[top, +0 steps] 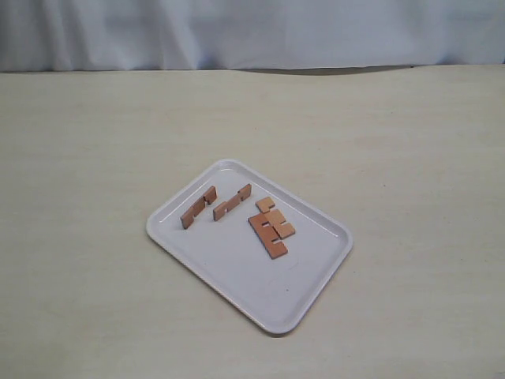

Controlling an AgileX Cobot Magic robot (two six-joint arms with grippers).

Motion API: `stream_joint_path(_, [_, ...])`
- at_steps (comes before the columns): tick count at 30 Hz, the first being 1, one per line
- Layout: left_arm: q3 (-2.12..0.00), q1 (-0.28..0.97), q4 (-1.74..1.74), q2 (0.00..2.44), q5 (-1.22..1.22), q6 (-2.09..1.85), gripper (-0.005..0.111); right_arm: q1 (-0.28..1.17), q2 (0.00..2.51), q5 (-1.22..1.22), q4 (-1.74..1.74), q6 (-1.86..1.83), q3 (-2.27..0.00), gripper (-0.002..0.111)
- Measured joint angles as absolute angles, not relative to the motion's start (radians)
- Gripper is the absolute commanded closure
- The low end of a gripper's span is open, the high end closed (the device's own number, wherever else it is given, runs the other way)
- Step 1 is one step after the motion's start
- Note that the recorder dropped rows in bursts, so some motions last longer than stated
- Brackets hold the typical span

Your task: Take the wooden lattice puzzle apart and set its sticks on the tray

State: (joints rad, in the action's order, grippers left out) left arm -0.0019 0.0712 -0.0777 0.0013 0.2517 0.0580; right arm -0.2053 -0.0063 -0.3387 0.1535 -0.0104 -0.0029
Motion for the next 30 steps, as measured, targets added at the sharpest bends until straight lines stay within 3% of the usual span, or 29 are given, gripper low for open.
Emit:
stream_joint_path(23, [-0.002, 0.071, -0.057, 0.001, 0.359, 0.103, 0.107, -0.205, -0.006, -0.339, 0.153, -0.010, -0.003, 0.102])
stream_joint_path(30, [-0.002, 0.071, 0.109, 0.001, 0.357, 0.103, 0.107, -0.205, -0.006, -0.339, 0.153, -0.010, -0.003, 0.102])
